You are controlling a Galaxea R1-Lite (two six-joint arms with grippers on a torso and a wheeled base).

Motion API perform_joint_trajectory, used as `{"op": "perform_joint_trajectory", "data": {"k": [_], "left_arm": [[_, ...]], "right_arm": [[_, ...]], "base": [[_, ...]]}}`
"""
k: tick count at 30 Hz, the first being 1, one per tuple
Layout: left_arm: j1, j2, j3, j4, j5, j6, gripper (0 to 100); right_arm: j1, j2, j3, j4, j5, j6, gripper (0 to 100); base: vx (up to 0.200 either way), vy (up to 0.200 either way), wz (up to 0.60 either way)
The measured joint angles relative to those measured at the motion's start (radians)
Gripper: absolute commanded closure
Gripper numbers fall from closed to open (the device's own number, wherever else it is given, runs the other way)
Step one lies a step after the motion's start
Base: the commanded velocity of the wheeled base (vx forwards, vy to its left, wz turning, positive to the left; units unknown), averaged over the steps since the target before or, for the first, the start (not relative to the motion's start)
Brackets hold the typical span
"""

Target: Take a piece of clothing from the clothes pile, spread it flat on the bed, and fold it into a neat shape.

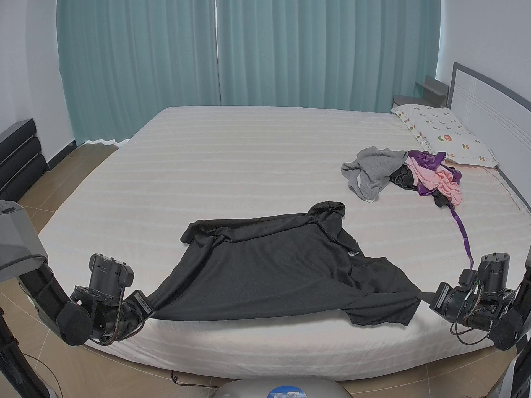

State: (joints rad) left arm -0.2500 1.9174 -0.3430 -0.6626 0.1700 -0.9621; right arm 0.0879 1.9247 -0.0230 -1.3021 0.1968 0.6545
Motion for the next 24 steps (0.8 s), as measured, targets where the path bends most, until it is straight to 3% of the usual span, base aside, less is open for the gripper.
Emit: {"op": "perform_joint_trajectory", "data": {"k": [9,10,11,12,19,24], "left_arm": [[-0.010,0.001,-0.001,0.076,-0.058,0.021,100],[-0.010,0.004,-0.002,0.078,-0.060,0.022,100],[-0.012,0.007,-0.002,0.079,-0.063,0.022,100],[-0.015,0.011,-0.001,0.079,-0.067,0.023,0],[-0.032,0.027,0.005,0.079,-0.104,0.021,0],[-0.033,0.031,0.004,0.076,-0.114,0.020,0]], "right_arm": [[-0.019,0.041,0.005,0.108,-0.003,-0.125,100],[-0.020,0.045,0.005,0.110,-0.003,-0.128,0],[-0.021,0.050,0.005,0.111,-0.004,-0.129,0],[-0.021,0.056,0.005,0.112,-0.004,-0.131,0],[-0.011,0.124,0.005,0.087,-0.003,-0.146,0],[-0.010,0.208,-0.005,-0.091,0.001,-0.146,0]], "base": [[0.000,0.000,0.00],[0.000,0.000,0.00],[0.000,0.000,0.00],[0.000,0.000,0.00],[0.000,0.000,0.00],[0.000,0.000,0.00]]}}
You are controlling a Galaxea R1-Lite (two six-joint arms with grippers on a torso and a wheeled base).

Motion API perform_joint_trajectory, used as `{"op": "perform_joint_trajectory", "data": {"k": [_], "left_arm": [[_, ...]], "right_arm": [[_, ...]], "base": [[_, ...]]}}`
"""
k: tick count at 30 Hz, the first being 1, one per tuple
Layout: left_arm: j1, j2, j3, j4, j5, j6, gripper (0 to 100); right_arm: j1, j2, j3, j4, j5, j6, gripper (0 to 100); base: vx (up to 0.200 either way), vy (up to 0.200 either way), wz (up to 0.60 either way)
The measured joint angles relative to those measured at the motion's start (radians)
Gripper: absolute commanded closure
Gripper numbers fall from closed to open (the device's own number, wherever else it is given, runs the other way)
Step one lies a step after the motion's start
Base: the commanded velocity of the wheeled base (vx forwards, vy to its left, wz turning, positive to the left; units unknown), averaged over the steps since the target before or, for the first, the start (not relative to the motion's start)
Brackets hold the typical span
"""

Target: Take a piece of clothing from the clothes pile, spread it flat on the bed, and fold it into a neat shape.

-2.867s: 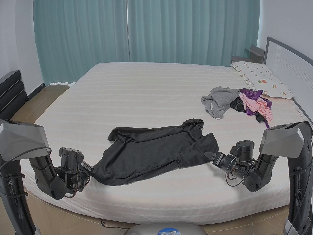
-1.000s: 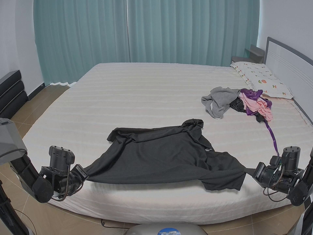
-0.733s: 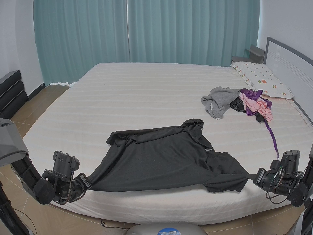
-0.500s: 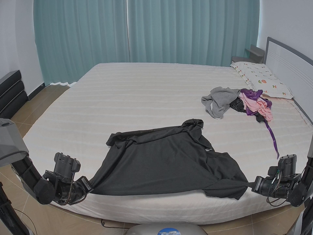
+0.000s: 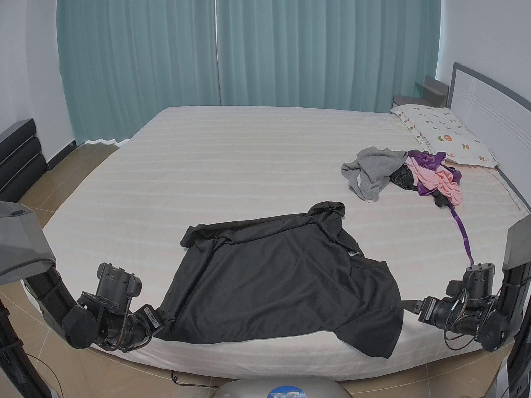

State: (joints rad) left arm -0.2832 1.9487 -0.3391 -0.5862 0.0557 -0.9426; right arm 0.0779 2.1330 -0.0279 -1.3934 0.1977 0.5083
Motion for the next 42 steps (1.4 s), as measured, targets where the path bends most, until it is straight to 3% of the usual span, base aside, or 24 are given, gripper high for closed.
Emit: {"op": "perform_joint_trajectory", "data": {"k": [5,15,16,27,42], "left_arm": [[0.010,0.001,-0.007,-0.008,-0.044,-0.004,0],[0.040,-0.002,-0.026,-0.011,-0.154,-0.058,0],[0.041,-0.003,-0.027,-0.012,-0.171,-0.065,0],[0.059,0.001,-0.038,-0.012,-0.200,-0.076,0],[0.097,0.044,-0.070,-0.012,-0.185,-0.074,0]], "right_arm": [[0.001,0.119,-0.028,-0.144,0.009,0.001,0],[-0.016,0.246,-0.136,-0.160,0.078,0.011,0],[-0.017,0.255,-0.144,-0.160,0.079,0.011,100],[-0.021,0.307,-0.156,-0.160,0.069,0.011,100],[-0.091,0.257,-0.004,-0.160,0.069,0.007,100]], "base": [[0.000,0.000,0.00],[0.000,0.000,0.00],[0.000,0.000,0.00],[0.000,0.000,0.00],[0.000,0.000,0.00]]}}
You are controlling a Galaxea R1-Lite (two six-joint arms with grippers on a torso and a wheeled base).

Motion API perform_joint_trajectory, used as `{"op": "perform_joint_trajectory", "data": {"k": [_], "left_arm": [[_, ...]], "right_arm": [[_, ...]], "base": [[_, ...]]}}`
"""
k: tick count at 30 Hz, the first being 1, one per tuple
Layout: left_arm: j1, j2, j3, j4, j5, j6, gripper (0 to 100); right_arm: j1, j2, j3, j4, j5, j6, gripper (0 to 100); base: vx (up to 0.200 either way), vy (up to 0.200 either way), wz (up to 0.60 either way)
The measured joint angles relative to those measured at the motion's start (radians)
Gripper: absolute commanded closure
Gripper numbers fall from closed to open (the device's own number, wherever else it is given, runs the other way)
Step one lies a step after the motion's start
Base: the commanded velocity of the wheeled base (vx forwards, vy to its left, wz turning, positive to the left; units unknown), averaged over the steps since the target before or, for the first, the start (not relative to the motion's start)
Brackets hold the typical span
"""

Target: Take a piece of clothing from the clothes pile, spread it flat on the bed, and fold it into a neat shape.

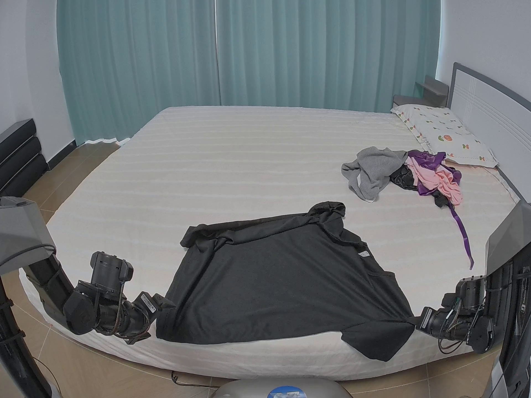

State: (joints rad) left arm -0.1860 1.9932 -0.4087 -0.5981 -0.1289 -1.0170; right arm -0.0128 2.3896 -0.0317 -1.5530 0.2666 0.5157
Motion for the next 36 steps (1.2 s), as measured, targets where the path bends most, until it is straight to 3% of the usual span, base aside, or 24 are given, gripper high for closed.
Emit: {"op": "perform_joint_trajectory", "data": {"k": [9,10,20,29,36], "left_arm": [[0.009,0.015,-0.007,0.000,0.000,0.000,0],[0.009,0.015,-0.007,-0.001,0.000,0.000,0],[0.008,0.017,-0.007,-0.013,0.000,0.001,0],[0.020,0.017,-0.016,-0.013,-0.001,-0.012,0],[0.021,0.013,-0.020,-0.014,0.001,-0.021,0]], "right_arm": [[-0.019,-0.023,0.014,0.081,0.000,-0.010,100],[-0.017,-0.025,0.014,0.087,0.000,-0.011,0],[0.000,-0.054,0.014,0.099,0.006,-0.004,0],[0.010,-0.153,0.014,0.022,0.009,0.096,0],[0.025,-0.157,0.014,0.001,0.009,0.122,0]], "base": [[0.000,0.000,0.00],[0.000,0.000,0.00],[0.000,0.000,0.00],[0.000,0.000,0.00],[0.000,0.000,0.00]]}}
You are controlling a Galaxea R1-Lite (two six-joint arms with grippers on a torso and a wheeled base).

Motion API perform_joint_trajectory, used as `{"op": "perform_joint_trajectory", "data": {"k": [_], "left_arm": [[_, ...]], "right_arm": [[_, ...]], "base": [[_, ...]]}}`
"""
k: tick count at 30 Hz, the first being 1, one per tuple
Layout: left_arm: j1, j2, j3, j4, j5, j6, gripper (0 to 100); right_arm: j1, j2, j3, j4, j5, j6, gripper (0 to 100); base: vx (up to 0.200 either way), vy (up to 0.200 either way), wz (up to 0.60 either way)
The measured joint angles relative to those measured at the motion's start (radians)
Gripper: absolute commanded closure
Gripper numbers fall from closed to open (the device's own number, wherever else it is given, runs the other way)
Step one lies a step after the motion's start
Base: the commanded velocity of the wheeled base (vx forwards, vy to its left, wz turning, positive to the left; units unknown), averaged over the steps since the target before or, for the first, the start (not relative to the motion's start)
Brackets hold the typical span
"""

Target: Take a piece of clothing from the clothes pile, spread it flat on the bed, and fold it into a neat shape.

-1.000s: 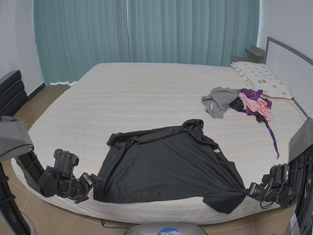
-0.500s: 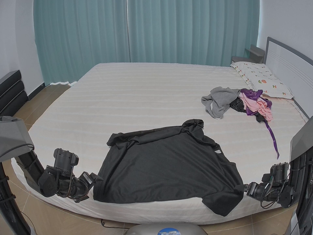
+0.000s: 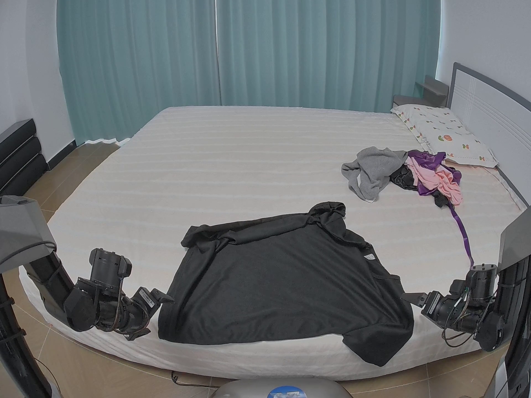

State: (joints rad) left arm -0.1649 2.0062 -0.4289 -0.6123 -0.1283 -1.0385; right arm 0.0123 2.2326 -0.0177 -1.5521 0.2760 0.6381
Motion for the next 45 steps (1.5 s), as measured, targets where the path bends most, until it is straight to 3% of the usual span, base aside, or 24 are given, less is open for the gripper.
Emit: {"op": "perform_joint_trajectory", "data": {"k": [22,31,39,45], "left_arm": [[0.020,-0.007,-0.039,0.002,0.000,-0.056,0],[0.058,-0.002,-0.090,0.003,-0.012,-0.084,0],[0.067,0.042,-0.247,0.013,-0.011,-0.084,0],[0.066,0.149,-0.404,0.019,-0.004,-0.033,0]], "right_arm": [[0.012,0.010,0.000,-0.001,0.002,0.006,0],[0.012,0.038,-0.027,0.000,0.004,0.090,0],[0.019,0.040,-0.049,-0.001,0.033,0.145,0],[0.024,0.040,-0.055,-0.001,0.058,0.163,0]], "base": [[0.055,0.000,0.00],[0.000,0.000,0.00],[0.000,0.000,0.00],[0.000,0.000,0.00]]}}
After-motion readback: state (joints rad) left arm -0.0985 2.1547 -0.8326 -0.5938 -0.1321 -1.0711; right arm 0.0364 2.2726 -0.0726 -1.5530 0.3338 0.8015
